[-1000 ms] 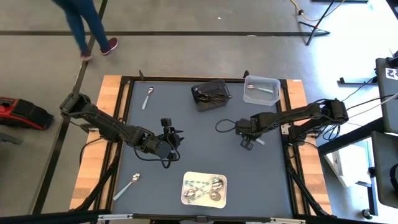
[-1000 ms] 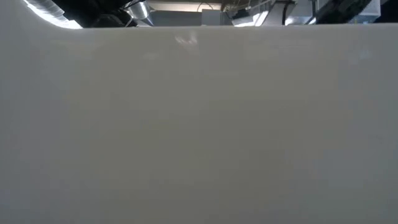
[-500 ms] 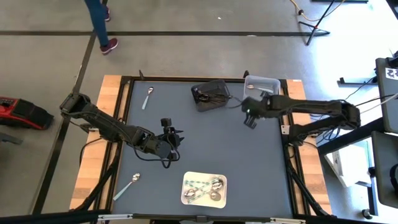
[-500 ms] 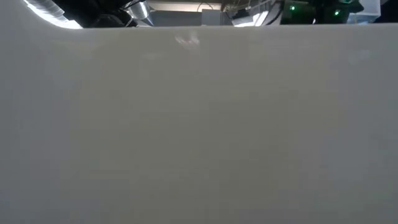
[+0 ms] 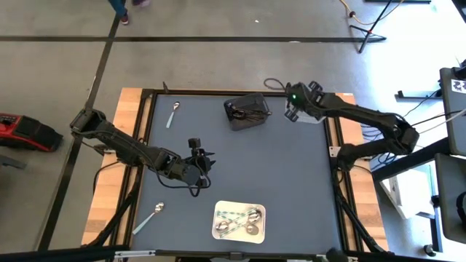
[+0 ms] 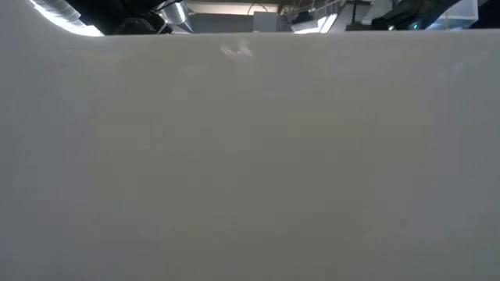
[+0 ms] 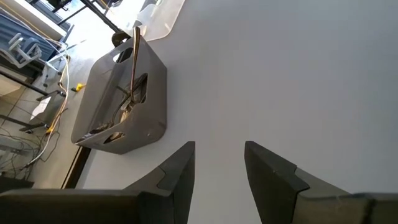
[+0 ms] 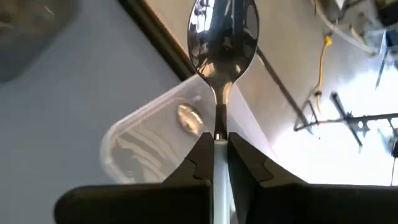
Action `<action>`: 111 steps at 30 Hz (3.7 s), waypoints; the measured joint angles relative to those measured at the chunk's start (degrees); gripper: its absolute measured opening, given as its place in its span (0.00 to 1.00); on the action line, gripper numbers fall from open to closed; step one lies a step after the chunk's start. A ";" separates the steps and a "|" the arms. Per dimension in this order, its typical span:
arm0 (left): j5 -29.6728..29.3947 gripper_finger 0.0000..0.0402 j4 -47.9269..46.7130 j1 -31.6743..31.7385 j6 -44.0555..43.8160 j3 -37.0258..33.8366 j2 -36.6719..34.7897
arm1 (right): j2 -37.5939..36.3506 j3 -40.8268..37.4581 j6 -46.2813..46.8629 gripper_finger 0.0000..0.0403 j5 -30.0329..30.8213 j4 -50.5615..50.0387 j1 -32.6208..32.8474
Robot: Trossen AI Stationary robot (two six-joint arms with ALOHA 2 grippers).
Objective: Sort silverware by color (type)
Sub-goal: Put the blue spoon into the transparent bin
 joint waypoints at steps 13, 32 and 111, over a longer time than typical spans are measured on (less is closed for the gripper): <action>0.02 0.33 0.60 0.00 -1.19 0.00 0.00 | 10.72 0.00 0.59 0.06 -2.02 0.84 -13.40; 0.06 0.33 -9.67 3.97 -6.07 -0.04 -9.50 | 0.64 0.00 4.44 0.36 -9.08 -1.99 -9.10; 18.56 0.33 -27.36 68.64 -12.89 -0.79 5.97 | -16.54 -27.06 7.00 0.35 -14.27 43.96 32.54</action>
